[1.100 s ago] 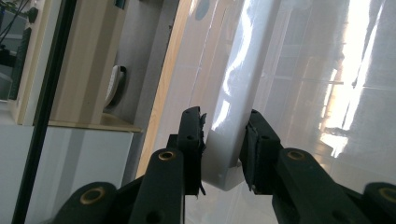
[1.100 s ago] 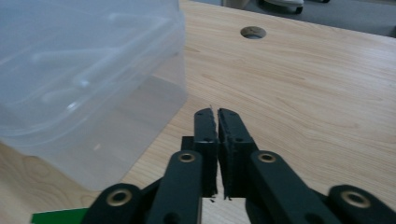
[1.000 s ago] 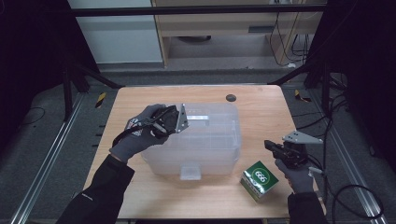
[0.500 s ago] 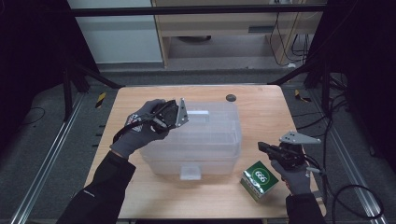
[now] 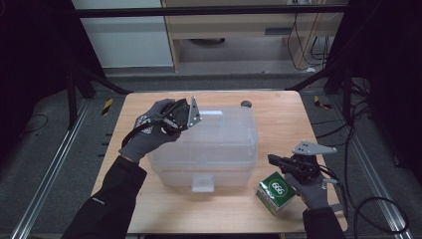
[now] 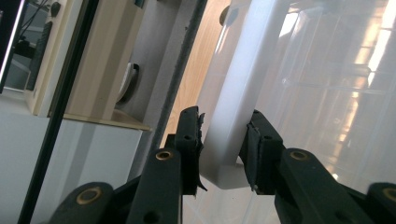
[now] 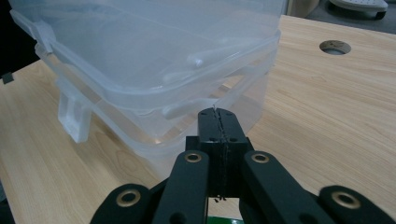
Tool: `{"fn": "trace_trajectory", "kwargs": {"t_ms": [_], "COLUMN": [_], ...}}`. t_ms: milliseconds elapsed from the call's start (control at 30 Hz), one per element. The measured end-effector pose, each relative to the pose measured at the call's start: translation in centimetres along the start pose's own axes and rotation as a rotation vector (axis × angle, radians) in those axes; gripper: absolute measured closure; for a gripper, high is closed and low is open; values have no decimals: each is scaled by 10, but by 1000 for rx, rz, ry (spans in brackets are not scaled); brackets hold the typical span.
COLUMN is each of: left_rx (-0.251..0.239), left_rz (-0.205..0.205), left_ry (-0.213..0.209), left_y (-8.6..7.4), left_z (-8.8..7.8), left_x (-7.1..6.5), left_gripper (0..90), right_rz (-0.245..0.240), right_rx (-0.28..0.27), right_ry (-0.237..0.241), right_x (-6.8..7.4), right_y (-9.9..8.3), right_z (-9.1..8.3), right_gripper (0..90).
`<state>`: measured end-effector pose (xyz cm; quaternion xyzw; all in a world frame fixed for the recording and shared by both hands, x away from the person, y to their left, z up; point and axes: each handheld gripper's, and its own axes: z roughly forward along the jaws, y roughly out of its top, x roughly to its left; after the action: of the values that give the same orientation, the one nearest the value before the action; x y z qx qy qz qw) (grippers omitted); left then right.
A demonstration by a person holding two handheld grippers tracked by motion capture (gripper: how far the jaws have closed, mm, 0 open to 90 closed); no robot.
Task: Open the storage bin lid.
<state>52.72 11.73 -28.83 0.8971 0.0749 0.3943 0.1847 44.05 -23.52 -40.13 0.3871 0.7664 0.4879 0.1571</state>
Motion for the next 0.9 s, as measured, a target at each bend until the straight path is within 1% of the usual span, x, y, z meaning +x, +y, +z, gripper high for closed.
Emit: {"fn": "trace_trajectory", "kwargs": {"t_ms": [67, 233, 300, 333, 433, 467, 600, 700, 733, 833, 867, 900], "left_rx": [0, -3, 1, 1, 0, -7, -7, -6, -5, -13, -28, -45], "left_rz": [-5, -26, -32, -32, -40, -52, -59, -62, -63, -84, -100, -116], "left_ry": [2, 14, 15, 15, 13, 10, 6, 2, 1, -10, -16, -11], "left_y": [0, 1, 2, 2, 2, 2, 1, 1, 1, 1, 0, 0], "left_z": [1, 3, 4, 4, 5, 5, 6, 5, 5, 5, 4, 2], "left_x": [2, 6, 8, 8, 10, 11, 11, 11, 11, 10, 10, 10], "left_gripper": [691, 688, 686, 686, 684, 684, 681, 681, 680, 667, 652, 616], "right_rz": [-13, -31, -42, -42, -22, -18, -29, -21, -25, -23, -22, -21], "right_rx": [5, -10, -7, -7, -34, -37, -32, -45, -40, -38, -39, -39], "right_ry": [-2, 28, 25, 25, 42, 48, 45, 56, 53, 50, 50, 53], "right_x": [1, 4, 7, 7, 9, 10, 15, 18, 19, 20, 20, 19], "right_y": [-1, -2, -1, -1, 0, 0, 2, 4, 4, 4, 3, 3], "right_z": [1, 7, 8, 8, 11, 12, 17, 22, 23, 24, 24, 24], "right_gripper": [900, 900, 900, 900, 900, 900, 900, 900, 900, 900, 900, 900]}}
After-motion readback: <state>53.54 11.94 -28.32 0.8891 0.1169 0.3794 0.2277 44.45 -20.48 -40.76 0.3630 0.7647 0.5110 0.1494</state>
